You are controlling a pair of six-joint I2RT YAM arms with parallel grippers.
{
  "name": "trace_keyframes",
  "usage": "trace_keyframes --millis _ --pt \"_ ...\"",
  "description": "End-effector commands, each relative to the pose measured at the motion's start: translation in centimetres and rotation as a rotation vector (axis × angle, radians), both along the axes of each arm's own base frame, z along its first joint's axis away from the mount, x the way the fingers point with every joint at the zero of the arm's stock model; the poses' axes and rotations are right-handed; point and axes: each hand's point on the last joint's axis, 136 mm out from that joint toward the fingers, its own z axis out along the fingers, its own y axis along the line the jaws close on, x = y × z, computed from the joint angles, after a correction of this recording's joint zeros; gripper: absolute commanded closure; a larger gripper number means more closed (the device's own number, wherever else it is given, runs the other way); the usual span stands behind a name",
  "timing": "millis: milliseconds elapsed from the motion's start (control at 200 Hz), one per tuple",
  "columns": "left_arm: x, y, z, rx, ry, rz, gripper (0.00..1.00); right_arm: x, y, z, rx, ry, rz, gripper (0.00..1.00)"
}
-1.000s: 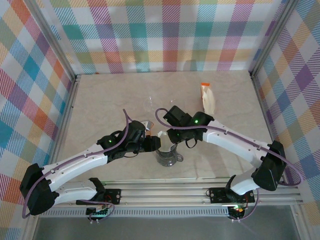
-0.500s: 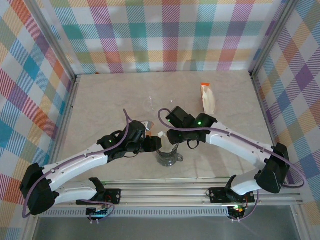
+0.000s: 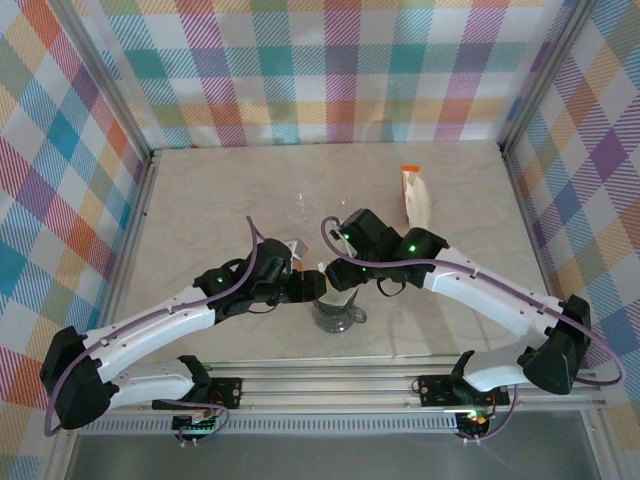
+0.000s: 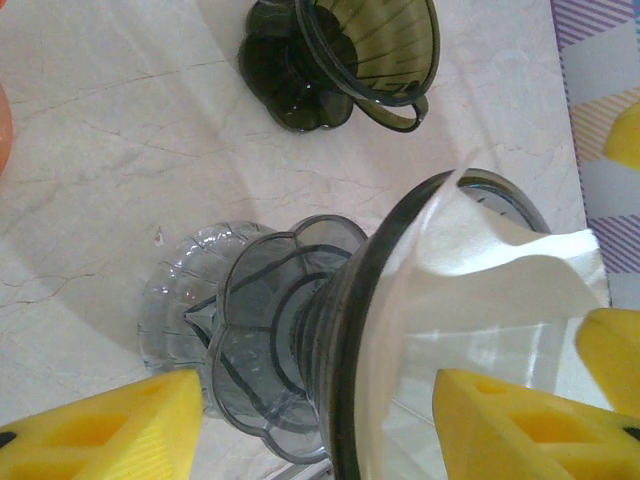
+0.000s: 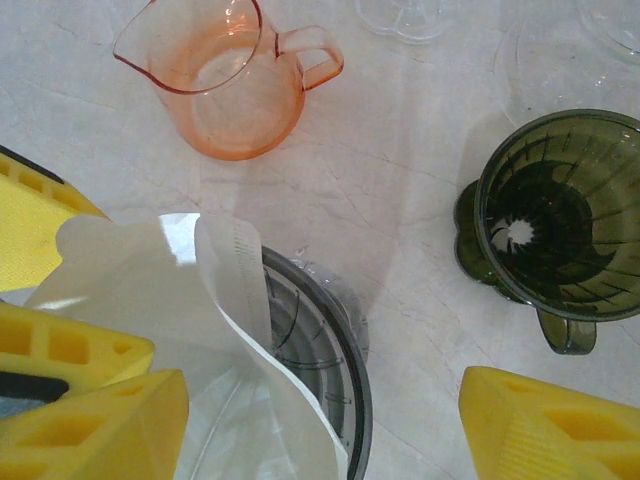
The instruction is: Place the coffee filter in the dripper
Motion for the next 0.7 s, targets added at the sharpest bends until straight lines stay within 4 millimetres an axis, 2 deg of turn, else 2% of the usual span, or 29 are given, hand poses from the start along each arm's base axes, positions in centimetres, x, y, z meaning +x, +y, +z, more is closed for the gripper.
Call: trace_keyframes --millis 0,120,250,695 --pt "0.0 0.5 2.3 -0.020 -0.041 0.004 0.36 0.3 0.7 1.1 0.034 -0.019 0.030 0.28" --pt "0.0 1.3 2.3 -0.001 -0.044 0.026 0.36 0.3 0.9 0.9 0.030 -0.013 0.040 0.27" --pt "-0.1 1.9 2.1 0.010 -0.043 0.051 0.42 0.5 1.5 1.0 0.026 -0.007 0.062 0.27" --pt "-0.2 1.8 0.9 0.021 -0.018 0.047 0.48 2.2 1.5 -0.5 -0.069 -0.006 0.020 0.28"
